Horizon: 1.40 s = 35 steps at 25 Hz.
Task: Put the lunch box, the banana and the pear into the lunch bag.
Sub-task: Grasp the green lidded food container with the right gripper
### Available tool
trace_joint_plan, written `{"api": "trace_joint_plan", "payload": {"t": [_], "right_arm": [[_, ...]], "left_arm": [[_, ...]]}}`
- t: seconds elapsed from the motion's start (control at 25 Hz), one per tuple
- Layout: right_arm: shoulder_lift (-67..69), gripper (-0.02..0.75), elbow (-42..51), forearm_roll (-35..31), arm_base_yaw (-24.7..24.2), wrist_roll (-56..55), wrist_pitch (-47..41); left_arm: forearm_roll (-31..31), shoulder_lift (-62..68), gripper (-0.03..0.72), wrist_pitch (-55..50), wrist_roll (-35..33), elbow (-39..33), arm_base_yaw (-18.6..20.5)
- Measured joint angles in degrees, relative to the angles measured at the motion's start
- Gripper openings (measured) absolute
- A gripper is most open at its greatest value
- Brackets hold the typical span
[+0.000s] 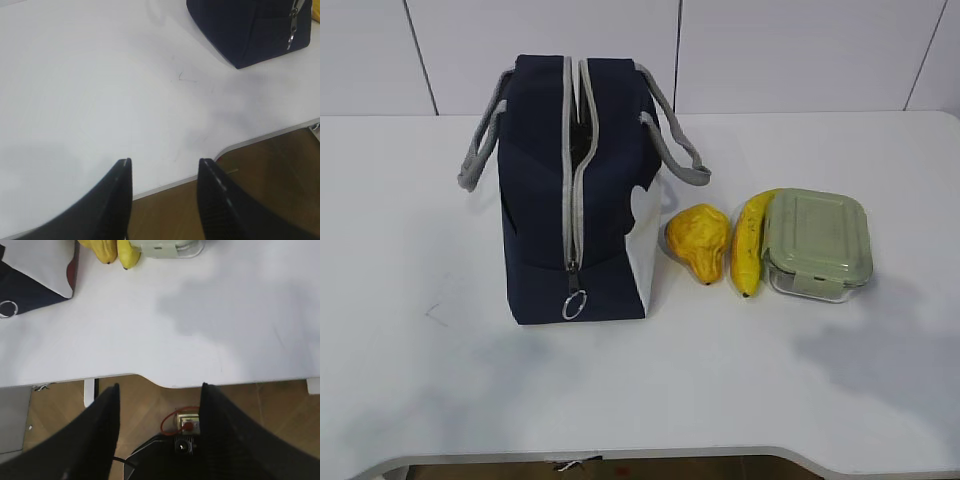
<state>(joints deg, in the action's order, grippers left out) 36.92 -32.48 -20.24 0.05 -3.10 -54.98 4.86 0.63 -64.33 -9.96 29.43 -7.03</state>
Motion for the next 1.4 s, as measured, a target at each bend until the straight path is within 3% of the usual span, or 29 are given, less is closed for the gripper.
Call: {"api": "trace_joint_plan", "payload": {"t": [0.4,0.8,1.0,1.16,1.4], "right_arm": [[22.6,0.425,-11.3,-0.5,0.0,2.0,6.2],[42.3,0.417,-25.8,-2.1,-0.8,4.3,3.7],[46.6,0.417,-27.3,-16.6,-7.8,16.7,0.8],[50.4,0.417,-27.4,-29.5,-16.8,32.0,-8.9],[56.3,0.417,-27.4,-40.2,-25.2,44.0,-12.7]], "left_arm": [[-0.1,0.0,0.326,0.0,0.0,0.0,0.0],[-0.1,0.0,0.326,0.0,0.0,0.0,0.0],[-0.2,0.0,0.326,0.0,0.0,0.0,0.0],[-0.2,0.0,0.326,0.0,0.0,0.0,0.0],[-0.2,0.0,0.326,0.0,0.0,0.0,0.0]]}}
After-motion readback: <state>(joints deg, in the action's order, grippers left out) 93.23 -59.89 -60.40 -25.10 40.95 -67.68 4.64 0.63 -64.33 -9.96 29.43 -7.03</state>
